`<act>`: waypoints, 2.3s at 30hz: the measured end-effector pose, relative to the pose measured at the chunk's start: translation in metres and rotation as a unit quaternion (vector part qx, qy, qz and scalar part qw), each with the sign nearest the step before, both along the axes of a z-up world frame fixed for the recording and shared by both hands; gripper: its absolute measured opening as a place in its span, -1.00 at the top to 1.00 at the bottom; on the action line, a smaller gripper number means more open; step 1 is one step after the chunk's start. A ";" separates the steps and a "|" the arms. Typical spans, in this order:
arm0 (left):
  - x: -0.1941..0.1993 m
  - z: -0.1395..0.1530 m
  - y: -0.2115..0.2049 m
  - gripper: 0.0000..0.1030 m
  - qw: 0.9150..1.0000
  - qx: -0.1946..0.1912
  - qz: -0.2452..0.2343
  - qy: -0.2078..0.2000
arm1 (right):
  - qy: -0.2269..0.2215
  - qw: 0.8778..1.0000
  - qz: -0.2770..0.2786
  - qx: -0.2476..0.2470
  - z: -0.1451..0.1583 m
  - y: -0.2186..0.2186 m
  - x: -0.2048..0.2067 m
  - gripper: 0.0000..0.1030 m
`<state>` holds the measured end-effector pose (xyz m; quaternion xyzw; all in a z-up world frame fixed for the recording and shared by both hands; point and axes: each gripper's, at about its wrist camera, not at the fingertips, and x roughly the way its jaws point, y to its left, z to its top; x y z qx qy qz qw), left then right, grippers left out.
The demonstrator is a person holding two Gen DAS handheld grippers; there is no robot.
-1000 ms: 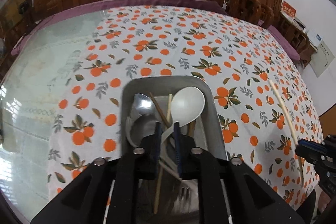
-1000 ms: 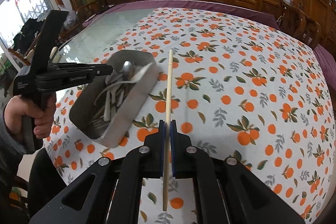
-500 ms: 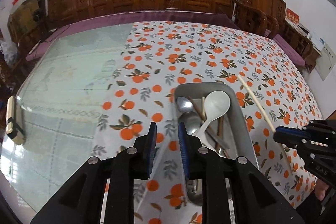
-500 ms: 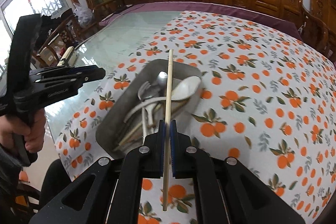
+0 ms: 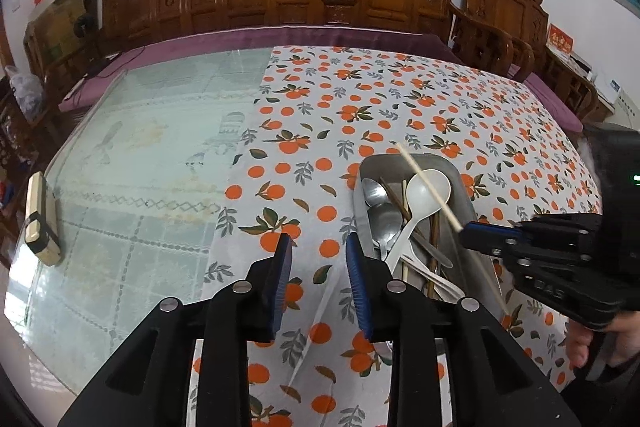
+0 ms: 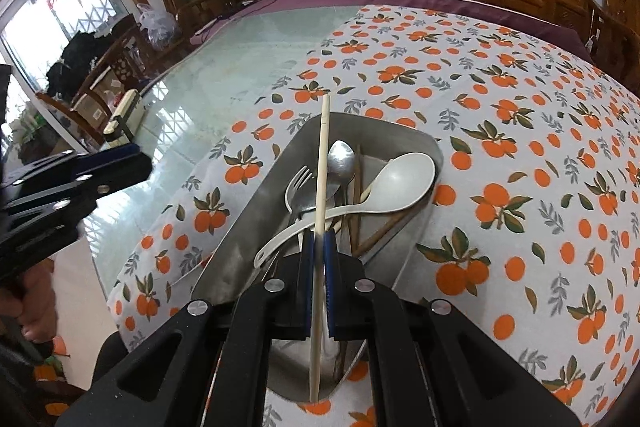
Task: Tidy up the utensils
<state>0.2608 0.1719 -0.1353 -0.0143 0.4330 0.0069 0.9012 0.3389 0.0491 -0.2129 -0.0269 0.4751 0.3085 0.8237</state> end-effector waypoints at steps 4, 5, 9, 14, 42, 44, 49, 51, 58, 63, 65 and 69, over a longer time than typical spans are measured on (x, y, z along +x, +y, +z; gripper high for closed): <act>-0.003 0.004 -0.001 0.45 1.000 0.007 -0.002 -0.005 | 0.006 1.000 -0.003 -0.006 -0.009 0.007 0.008 0.88; -0.004 0.004 -0.001 0.44 1.000 0.007 -0.003 -0.006 | 0.009 1.000 -0.004 -0.006 -0.012 0.008 0.010 0.88; -0.006 0.006 -0.002 0.44 1.000 0.006 -0.002 -0.006 | 0.015 1.000 -0.006 -0.012 -0.020 0.014 0.013 0.88; -0.013 0.006 -0.006 0.33 1.000 0.006 -0.002 -0.006 | 0.013 1.000 -0.008 -0.021 -0.026 0.017 0.008 0.84; -0.095 0.067 -0.102 -0.85 0.997 0.009 -0.012 -0.076 | -0.170 0.976 -0.136 0.023 0.112 -0.158 -0.161 -0.91; -0.104 0.075 -0.111 -0.85 0.996 0.013 -0.012 -0.090 | -0.188 0.970 -0.155 0.020 0.125 -0.172 -0.176 -0.95; -0.132 0.101 -0.135 -0.85 0.991 0.024 -0.019 -0.130 | -0.236 0.954 -0.186 0.022 0.155 -0.197 -0.210 -0.95; -0.145 0.114 -0.142 -0.85 0.989 0.025 -0.019 -0.147 | -0.255 0.947 -0.193 0.025 0.167 -0.204 -0.225 -0.95; -0.181 0.148 -0.157 -0.85 0.981 0.017 -0.023 -0.190 | -0.301 0.931 -0.201 0.040 0.197 -0.217 -0.266 -0.95; -0.197 0.161 -0.161 -0.85 0.977 0.017 -0.026 -0.211 | -0.313 0.926 -0.207 0.046 0.210 -0.221 -0.280 -0.95; -0.200 0.163 -0.161 -0.85 0.976 0.014 -0.024 -0.215 | -0.317 0.924 -0.208 0.046 0.212 -0.221 -0.283 -0.95; -0.204 0.165 -0.160 -0.85 0.975 0.014 -0.021 -0.220 | -0.320 0.923 -0.210 0.044 0.215 -0.221 -0.286 -0.95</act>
